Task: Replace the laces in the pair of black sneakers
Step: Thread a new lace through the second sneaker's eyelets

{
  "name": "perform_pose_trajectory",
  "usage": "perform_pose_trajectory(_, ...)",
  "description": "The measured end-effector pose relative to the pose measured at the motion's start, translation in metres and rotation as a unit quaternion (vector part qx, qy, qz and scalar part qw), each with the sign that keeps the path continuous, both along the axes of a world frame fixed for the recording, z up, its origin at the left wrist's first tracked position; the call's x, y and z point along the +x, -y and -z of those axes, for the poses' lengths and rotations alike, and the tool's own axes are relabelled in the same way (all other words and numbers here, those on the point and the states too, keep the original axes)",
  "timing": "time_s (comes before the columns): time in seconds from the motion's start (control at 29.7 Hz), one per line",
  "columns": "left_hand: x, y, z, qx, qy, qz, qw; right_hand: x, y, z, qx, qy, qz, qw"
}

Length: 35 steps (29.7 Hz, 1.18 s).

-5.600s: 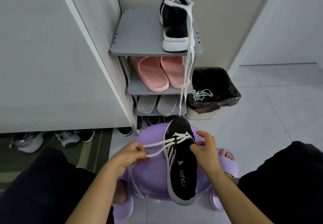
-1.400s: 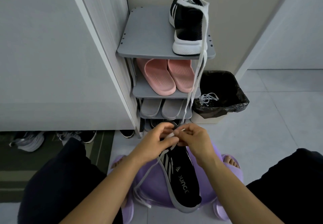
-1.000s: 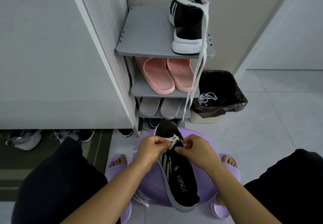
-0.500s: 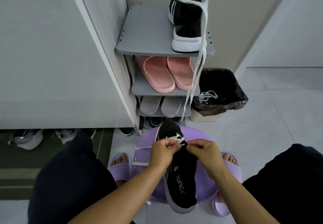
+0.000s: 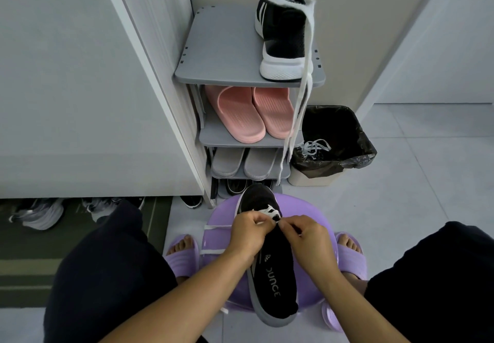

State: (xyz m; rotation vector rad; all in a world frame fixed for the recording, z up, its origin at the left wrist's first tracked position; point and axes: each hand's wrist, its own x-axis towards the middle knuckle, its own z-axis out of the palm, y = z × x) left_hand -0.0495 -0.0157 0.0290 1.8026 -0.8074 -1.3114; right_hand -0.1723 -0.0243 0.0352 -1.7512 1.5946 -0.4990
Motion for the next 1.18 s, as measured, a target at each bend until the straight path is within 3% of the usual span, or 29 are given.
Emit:
perform_pose_trajectory(0.07, -0.001, 0.0, -0.002, -0.008, -0.01, 0.002, 1.0, -0.003, 0.002, 0.0, 0.018, 0.027, 0.011, 0.999)
perform_pose_trajectory(0.13, -0.002, 0.0, -0.003, -0.022, -0.007, 0.012, 1.0, -0.003, 0.004, -0.001, 0.076, 0.108, 0.056, 0.99)
perform_pose_trajectory(0.2, -0.003, 0.0, -0.004, -0.036, 0.016, 0.036, 0.999, -0.003, 0.005, -0.003, 0.146, 0.212, 0.113, 0.96)
perform_pose_trajectory(0.27, -0.005, -0.001, -0.004, -0.043, 0.044, 0.06, 0.996, -0.004, 0.006, -0.002, 0.178, 0.261, 0.14, 0.938)
perform_pose_trajectory(0.47, -0.007, -0.013, -0.001, -0.081, 0.247, 0.144, 0.955, -0.008, 0.005, 0.003, 0.219, 0.38, 0.213, 0.873)
perform_pose_trajectory(0.54, -0.002, -0.016, 0.001, -0.083, 0.304, 0.135, 0.939, -0.031, 0.021, -0.002, 0.188, 0.406, 0.274, 0.852)
perform_pose_trajectory(0.61, 0.003, -0.019, 0.002, -0.086, 0.3, 0.122, 0.942, -0.067, 0.046, -0.013, 0.12, 0.403, 0.372, 0.828)
perform_pose_trajectory(0.67, 0.007, -0.024, 0.002, -0.08, 0.25, 0.101, 0.96, -0.096, 0.062, -0.017, 0.1, 0.449, 0.461, 0.759)
perform_pose_trajectory(0.71, 0.009, -0.026, 0.001, -0.084, 0.235, 0.09, 0.964, -0.101, 0.064, -0.012, 0.125, 0.456, 0.471, 0.745)
perform_pose_trajectory(0.74, 0.01, -0.029, 0.001, -0.089, 0.229, 0.08, 0.966, -0.097, 0.061, -0.008, 0.168, 0.431, 0.454, 0.762)
perform_pose_trajectory(0.81, 0.011, -0.031, 0.0, -0.098, 0.228, 0.079, 0.966, -0.076, 0.048, 0.007, 0.235, 0.293, 0.359, 0.855)
perform_pose_trajectory(0.88, 0.012, -0.034, 0.0, -0.1, 0.225, 0.085, 0.965, -0.047, 0.03, 0.01, 0.218, 0.209, 0.271, 0.914)
perform_pose_trajectory(0.94, 0.014, -0.037, 0.001, -0.102, 0.227, 0.086, 0.965, -0.024, 0.017, 0.012, 0.255, 0.199, 0.234, 0.917)
perform_pose_trajectory(1.05, 0.013, -0.039, 0.002, -0.101, 0.238, 0.09, 0.962, -0.003, 0.006, 0.011, 0.369, 0.265, 0.226, 0.862)
perform_pose_trajectory(1.18, 0.008, -0.04, 0.004, -0.106, 0.252, 0.083, 0.958, 0.005, 0.016, 0.008, 0.324, 0.309, 0.257, 0.857)
